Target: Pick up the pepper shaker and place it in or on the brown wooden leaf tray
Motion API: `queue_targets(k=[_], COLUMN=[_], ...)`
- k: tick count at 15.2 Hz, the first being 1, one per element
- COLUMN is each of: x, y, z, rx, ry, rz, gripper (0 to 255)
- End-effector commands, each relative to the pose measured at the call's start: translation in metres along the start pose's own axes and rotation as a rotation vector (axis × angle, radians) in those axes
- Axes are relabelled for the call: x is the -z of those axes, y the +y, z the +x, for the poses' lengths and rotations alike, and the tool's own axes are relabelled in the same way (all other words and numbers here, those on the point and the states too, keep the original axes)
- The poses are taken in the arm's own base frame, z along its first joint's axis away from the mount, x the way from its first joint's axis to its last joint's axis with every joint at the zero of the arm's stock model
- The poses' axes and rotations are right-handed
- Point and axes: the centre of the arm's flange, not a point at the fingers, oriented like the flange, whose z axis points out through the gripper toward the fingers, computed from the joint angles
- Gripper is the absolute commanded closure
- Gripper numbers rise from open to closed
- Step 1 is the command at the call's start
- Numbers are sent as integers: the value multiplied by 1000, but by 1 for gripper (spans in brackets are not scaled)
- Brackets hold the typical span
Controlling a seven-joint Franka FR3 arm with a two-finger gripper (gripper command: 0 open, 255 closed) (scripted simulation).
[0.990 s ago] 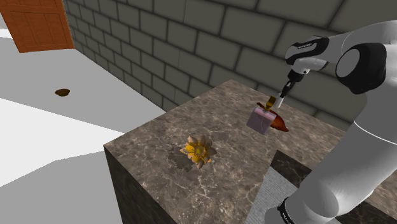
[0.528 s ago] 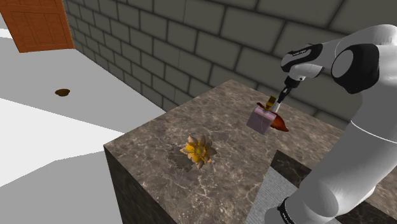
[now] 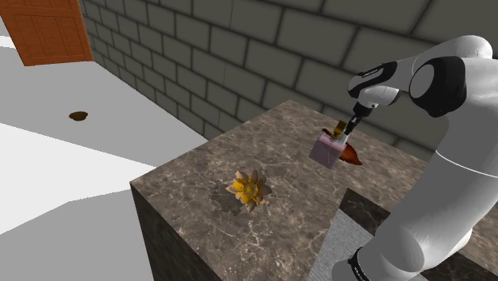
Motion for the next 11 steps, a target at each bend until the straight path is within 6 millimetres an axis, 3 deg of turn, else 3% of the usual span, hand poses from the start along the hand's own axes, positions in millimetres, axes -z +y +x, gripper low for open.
queue_targets(k=[1,5,6,11], x=[-1,-1,-1,-1], y=[0,0,0,0], z=[0,0,0,0], rx=[0,0,0,0], ry=[0,0,0,0], rz=[0,0,0,0], gripper=[255,255,0,0])
